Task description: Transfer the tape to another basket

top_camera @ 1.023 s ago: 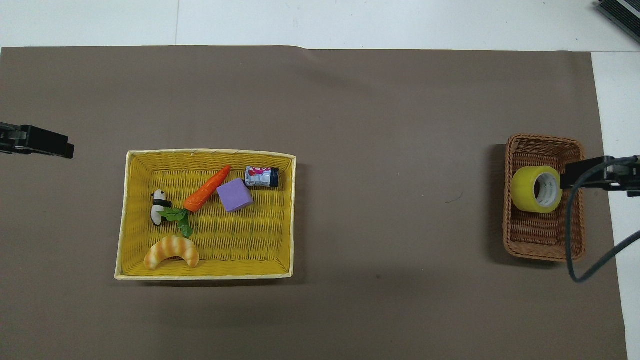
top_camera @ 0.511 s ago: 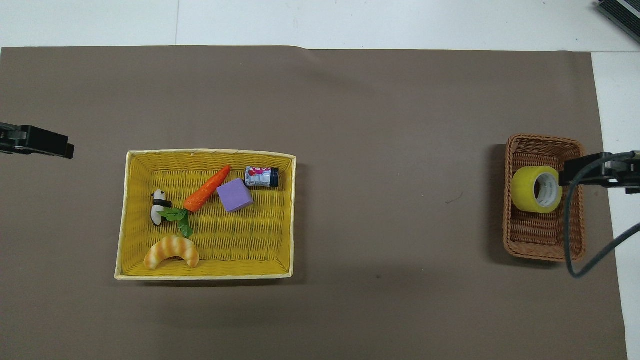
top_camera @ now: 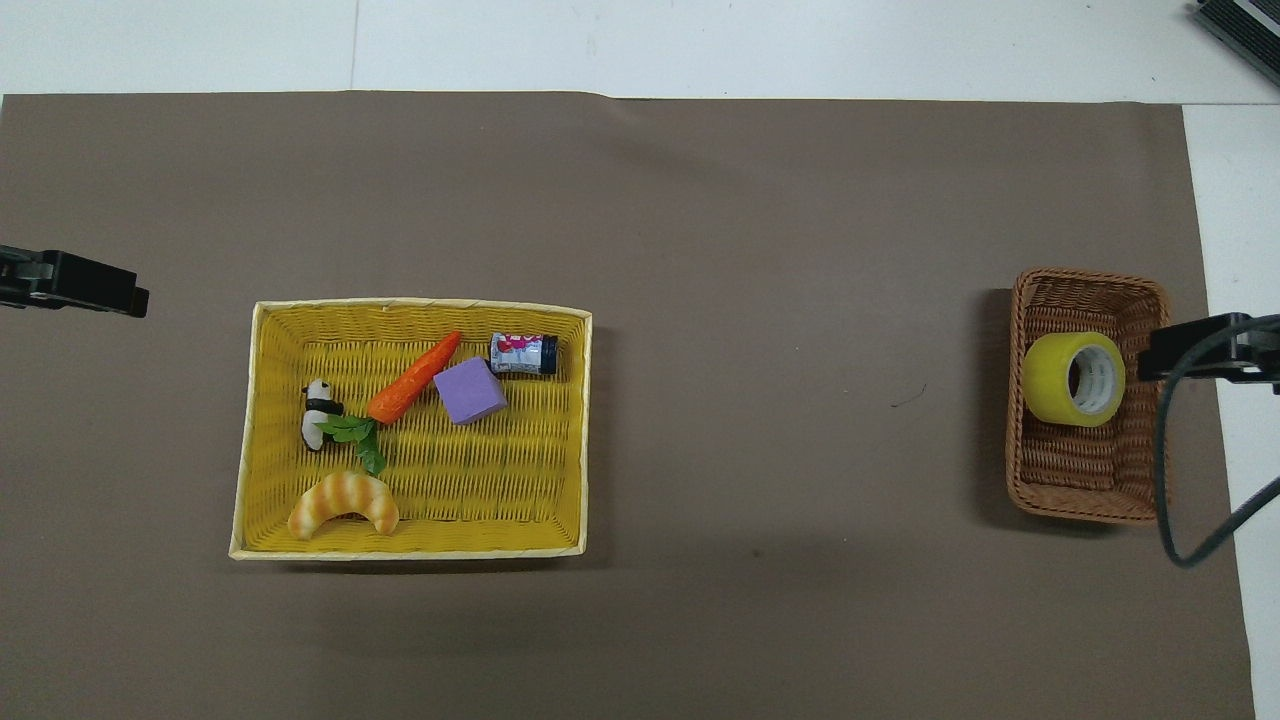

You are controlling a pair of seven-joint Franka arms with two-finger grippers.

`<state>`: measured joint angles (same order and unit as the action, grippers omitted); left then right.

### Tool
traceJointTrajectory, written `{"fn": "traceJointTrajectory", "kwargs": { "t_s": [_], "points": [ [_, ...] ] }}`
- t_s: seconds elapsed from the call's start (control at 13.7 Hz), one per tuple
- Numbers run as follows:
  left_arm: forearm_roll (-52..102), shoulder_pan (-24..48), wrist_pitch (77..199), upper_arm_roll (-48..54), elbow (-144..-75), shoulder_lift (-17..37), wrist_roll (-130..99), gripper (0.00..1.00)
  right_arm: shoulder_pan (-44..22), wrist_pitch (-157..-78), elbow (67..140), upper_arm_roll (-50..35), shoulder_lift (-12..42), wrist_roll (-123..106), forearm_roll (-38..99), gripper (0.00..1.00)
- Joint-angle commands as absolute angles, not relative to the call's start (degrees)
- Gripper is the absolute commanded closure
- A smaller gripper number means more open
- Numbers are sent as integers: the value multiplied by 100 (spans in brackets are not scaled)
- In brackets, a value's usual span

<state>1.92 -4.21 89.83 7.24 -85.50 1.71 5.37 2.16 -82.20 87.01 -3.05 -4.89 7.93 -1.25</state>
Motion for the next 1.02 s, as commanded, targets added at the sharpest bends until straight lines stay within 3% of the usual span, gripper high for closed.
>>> {"fn": "traceJointTrajectory", "kwargs": {
  "t_s": [0.0,0.95],
  "points": [
    [141,-475,8886,756,-8569,105,554,0,299,-8183,8789,-352,-589,818,-88,0],
    [141,-475,8886,756,-8569,105,554,0,413,-8200,8754,-334,-571,659,-79,0]
  ]
}}
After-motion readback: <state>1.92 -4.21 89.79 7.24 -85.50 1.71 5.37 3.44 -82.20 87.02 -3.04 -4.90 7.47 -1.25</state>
